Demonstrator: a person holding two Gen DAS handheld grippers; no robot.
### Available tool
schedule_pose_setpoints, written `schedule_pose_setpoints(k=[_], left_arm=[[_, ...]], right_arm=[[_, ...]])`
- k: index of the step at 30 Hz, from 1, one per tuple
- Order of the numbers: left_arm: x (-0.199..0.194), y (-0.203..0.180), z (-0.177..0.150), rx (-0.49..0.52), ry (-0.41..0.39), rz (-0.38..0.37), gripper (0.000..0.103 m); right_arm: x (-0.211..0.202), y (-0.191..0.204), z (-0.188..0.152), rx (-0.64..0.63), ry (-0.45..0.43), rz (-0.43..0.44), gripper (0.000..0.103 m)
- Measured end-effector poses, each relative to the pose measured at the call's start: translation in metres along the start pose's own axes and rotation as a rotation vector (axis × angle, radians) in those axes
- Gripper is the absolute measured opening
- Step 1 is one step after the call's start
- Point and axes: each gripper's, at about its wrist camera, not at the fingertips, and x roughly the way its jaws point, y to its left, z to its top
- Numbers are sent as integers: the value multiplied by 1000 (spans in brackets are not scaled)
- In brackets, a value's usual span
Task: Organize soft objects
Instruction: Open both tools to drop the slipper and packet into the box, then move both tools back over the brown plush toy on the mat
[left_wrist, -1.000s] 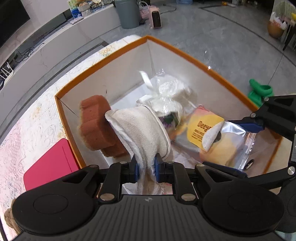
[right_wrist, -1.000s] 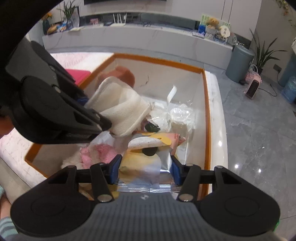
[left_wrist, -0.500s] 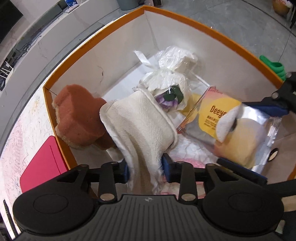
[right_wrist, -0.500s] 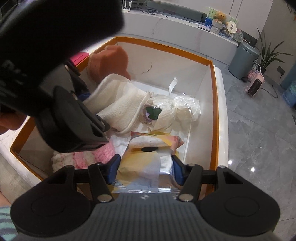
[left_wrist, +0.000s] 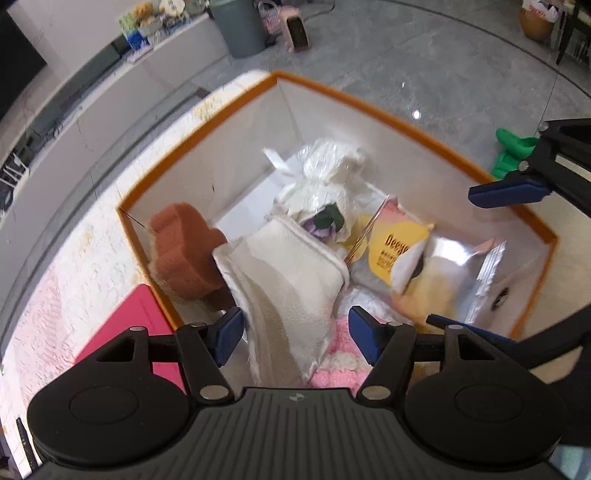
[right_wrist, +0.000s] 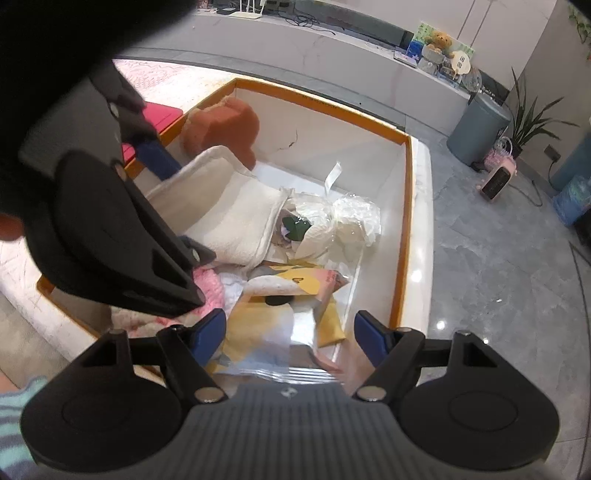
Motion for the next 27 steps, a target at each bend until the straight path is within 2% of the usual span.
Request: schedule_pose_setpoints(k=[4,9,19,22,27], left_arm=[[-25,4,-9,-37,-63,-3,76],[-56,7,-33,-74,-208,-2,76],[-123,21,-114,-229,-472,23,75],[-133,28,-137,-293,-519,48,75],[-140,48,-173,-397,-549,86,75]], right_arm=[[-14,1,-3,-2,-16,-26,75],[-41,5,-12,17,-72,-43,75],[-96,40,-39,112,-320,-23,75],[-106,54,-47,175,-392,-25,75],[-112,86,-59,278,-486,-17,75]])
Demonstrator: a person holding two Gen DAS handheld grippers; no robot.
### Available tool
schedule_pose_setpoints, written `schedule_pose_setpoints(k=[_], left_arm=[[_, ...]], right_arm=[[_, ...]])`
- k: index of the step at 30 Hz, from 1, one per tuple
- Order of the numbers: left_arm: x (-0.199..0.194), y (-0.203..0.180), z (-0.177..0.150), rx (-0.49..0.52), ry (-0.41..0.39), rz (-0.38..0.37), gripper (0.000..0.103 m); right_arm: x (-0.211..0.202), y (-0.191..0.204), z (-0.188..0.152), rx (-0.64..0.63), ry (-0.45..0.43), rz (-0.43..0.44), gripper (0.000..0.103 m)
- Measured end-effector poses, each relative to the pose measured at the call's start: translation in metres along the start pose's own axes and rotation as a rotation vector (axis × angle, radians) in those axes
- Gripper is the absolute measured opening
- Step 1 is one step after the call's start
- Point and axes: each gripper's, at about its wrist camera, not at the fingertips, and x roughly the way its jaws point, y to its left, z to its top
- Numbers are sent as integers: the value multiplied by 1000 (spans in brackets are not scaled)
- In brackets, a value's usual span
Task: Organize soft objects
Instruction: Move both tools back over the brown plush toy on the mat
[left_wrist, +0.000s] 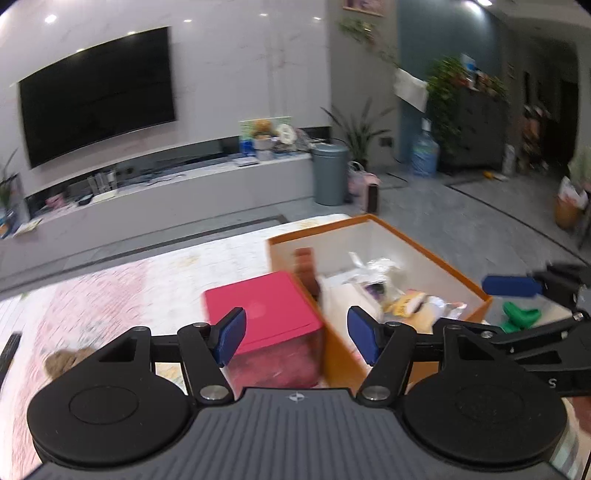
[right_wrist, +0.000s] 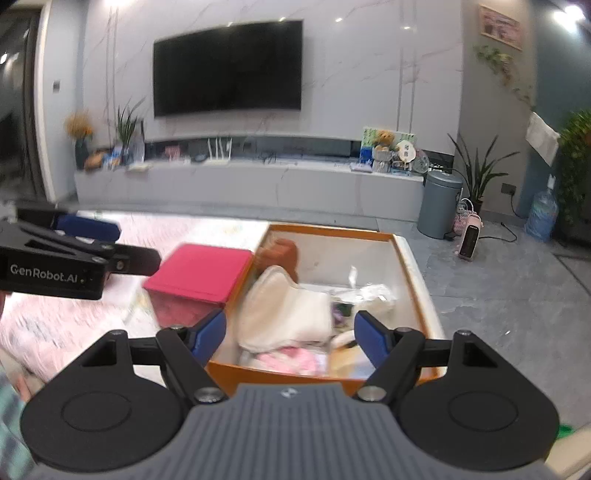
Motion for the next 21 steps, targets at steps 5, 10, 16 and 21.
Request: schedule_pose_setpoints(k=[5,10,16,21], left_arm=[[-14,36,-20,-72,-13,89,75],[-29,69,-47,-111,-10,187,75],[-43,107,-73,-153,0,286,75],[-47,141,-89,-191,27,328,73]], right_arm=[[-3,35,-16,53,-61,13,75],[1,70,-27,52,-118,33,75],[18,110,-35,57,-144,77,75],[44,150,-40,25,-123,137,75]])
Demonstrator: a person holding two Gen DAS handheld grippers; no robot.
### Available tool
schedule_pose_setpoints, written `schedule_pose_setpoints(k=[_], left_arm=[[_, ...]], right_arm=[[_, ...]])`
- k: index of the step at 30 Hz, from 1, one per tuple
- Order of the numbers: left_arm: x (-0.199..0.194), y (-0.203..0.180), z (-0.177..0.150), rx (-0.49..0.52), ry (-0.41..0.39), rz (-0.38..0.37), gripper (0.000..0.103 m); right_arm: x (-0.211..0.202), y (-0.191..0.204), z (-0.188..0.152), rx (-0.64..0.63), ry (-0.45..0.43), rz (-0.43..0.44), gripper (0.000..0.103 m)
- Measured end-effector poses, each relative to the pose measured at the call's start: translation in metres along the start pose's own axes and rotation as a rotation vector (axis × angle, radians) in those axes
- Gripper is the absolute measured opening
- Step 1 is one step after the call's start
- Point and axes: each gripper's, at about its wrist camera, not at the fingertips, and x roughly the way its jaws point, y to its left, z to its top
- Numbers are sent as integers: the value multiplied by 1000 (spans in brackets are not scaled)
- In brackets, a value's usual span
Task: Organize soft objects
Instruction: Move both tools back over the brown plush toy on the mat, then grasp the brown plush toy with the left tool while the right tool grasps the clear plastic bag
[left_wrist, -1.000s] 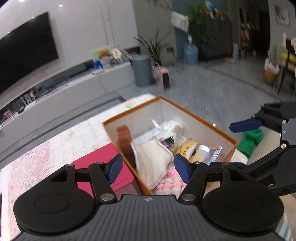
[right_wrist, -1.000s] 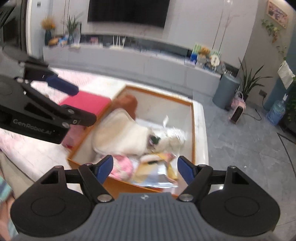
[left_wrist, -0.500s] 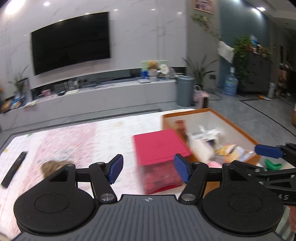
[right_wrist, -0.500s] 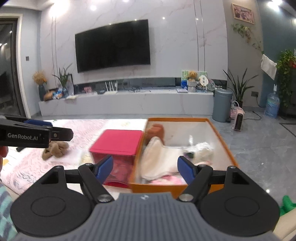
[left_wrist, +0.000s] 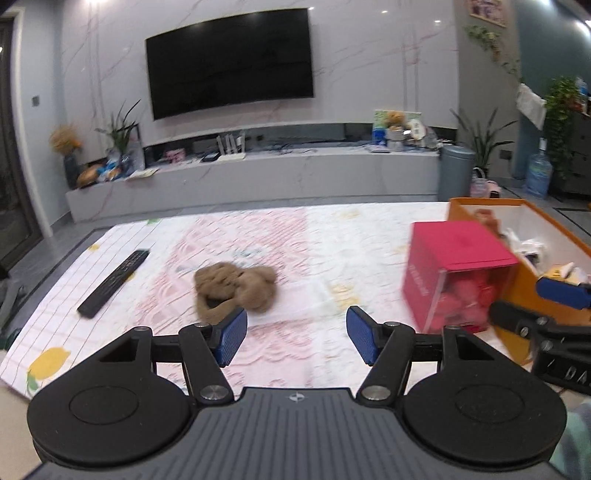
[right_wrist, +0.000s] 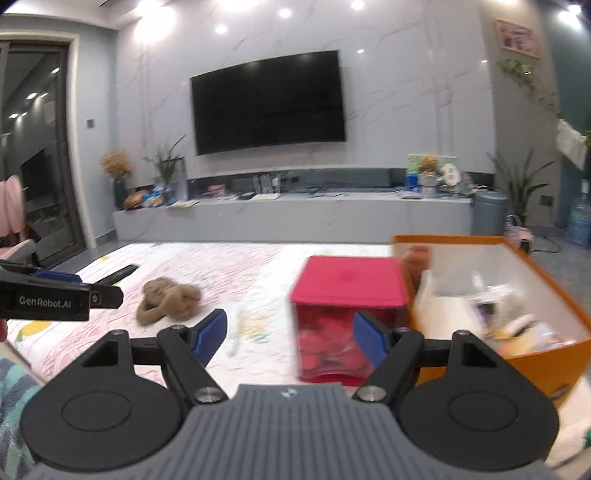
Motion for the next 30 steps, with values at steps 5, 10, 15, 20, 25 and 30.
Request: schedule_pose_setpoints(k=[5,10,15,20,25,30], left_arm=[[18,30,4,27,29,8,73],[47,54,14,56,56,-14,74],[86,67,20,115,68,-42,81],[124,71,25,148,87,-70,81],[161,67,26,120,115,-105,81],[195,59,20,84,165,-99,74]], right_arm=[[39,32,-7,-38,56,72,69],[81,59,-8,-76,100,120,69],[126,74,-6,-116,138,140,63],[174,79,-3,-140,177,144,62],[218,83,-7,-142,219,146,67],[251,83,-18,-115,240,148,80]])
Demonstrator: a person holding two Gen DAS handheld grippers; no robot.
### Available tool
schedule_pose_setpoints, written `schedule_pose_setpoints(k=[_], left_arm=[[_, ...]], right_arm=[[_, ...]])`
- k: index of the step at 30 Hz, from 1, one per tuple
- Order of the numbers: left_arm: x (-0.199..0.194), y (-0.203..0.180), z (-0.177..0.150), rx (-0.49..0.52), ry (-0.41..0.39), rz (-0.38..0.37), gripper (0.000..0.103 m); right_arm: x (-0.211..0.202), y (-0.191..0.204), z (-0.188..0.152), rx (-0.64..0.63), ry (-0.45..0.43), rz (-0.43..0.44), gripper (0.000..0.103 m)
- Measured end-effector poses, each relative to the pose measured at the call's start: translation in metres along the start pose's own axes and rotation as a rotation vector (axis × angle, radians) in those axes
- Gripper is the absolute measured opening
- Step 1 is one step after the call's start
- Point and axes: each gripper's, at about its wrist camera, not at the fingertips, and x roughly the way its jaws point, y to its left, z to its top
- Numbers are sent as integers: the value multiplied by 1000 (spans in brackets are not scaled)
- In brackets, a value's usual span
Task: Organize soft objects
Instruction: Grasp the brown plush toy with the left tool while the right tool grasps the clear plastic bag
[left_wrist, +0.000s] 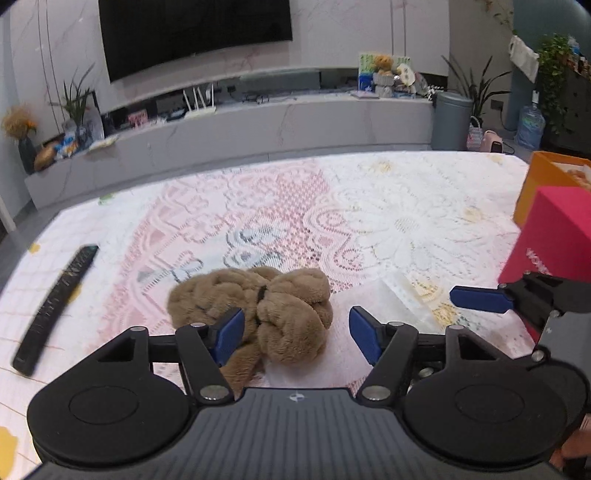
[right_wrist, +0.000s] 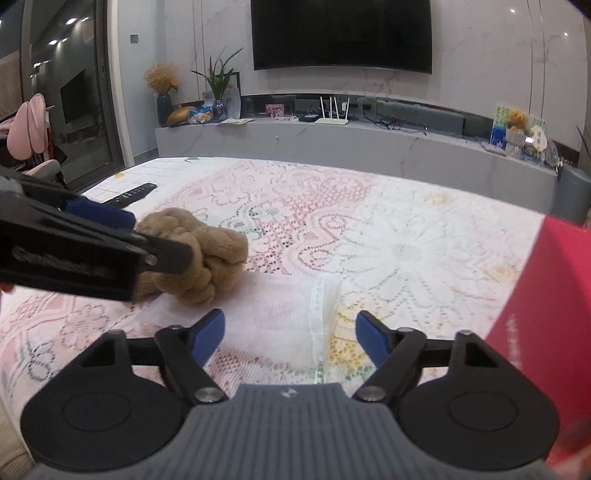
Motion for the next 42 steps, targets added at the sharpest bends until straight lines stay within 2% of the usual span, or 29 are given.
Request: schedule_pose_setpoints(k=[7,11,12,15,19,21,24,31,42], left_arm=[[19,-3,-1,-16,39,25,68],[22,-6,-4,-12,28,41,67],[24,-7,-3,-13,26,44,59],[22,-9,-6,-9,14,61,40],[19,-4,-8,-26,9,58,22],[16,-3,-8,-23,-3,60,18],[10,-1,-8,-31,-30,78,16],[-21,-1,-5,-27,-71,100,16],[-89,-11,-13,-85,-118,70,16]], right_arm=[[24,5,-3,-18,7,3,79],[34,10,-6,-32,32,13,75],[33,12,-6,-40,28,16,69],[32,15,-6,-61,27,12,62],[33,18,-6,-89,17,4,28],[32,19,-5,-115,12,2,1],[31,21,-6,-155,9,7,0],[8,19,0,-142,-18,4,0],[-66,19,2,-121,-78,-4,0]])
